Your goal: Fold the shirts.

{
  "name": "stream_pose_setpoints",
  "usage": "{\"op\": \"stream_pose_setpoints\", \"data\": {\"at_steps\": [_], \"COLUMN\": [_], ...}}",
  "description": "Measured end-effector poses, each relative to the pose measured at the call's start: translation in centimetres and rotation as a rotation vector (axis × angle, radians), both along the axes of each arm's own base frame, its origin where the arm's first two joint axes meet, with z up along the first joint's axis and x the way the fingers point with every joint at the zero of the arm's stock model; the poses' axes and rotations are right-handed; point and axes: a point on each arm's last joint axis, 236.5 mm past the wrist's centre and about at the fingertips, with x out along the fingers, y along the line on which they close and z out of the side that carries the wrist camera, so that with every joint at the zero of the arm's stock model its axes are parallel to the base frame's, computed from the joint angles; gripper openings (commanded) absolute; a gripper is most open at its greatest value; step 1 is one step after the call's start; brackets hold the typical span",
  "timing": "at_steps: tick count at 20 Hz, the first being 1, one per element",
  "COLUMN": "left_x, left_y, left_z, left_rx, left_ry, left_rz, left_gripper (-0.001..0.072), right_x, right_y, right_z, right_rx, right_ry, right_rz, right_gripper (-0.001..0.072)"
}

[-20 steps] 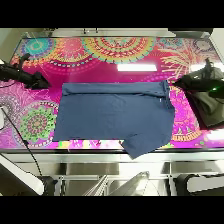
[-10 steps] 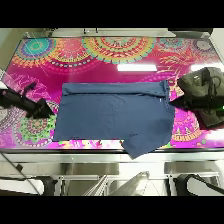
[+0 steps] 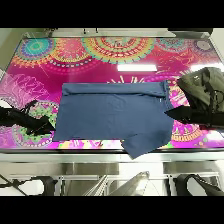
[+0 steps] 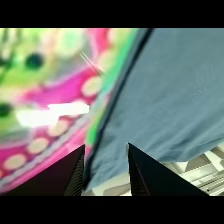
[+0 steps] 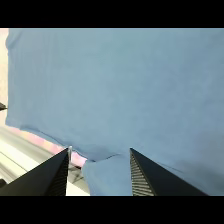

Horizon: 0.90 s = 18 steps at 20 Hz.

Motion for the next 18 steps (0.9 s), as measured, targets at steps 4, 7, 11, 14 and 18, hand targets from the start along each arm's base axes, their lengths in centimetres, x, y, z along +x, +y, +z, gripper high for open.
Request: {"op": "stream_pose_setpoints", "data": {"at_steps": [4,7,11,14,18], "left_x": [0.7,0.4,0.0,-0.3,-0.5], "left_y": [-2.5,-3.5,-3.2,-2.7,-2.0], "left_z": [-0.2,-0.2,-0.3,0.0,0.2], "left_rx": [-0.025,-0.037,-0.039,-0.059,-0.074], "left_ry": [-0.046,-0.048,-0.04,-0.03,-0.027], "left_rz": [-0.048,-0.086,-0.095,-0.079,-0.056], "left_gripper": [0.0301,0.0101,0.0025,0.0025,0.0026], "right_x": [-0.2,-0.4,-2.5,-5.1,-8.1], "right_y": [0.1,0.1,0.0,0.0,0.6], "right_z": [0.2,0.0,-2.2,-5.0,-8.1], "right_rx": [0.0,-0.008,-0.024,-0.019,0.009], "right_ry": [-0.004,0.0,0.12,0.284,0.45], "right_rz": [-0.001,0.003,0.004,-0.046,-0.147], "right_gripper": [0.0432,0.0432,0.0432,0.0432,0.0431]}}
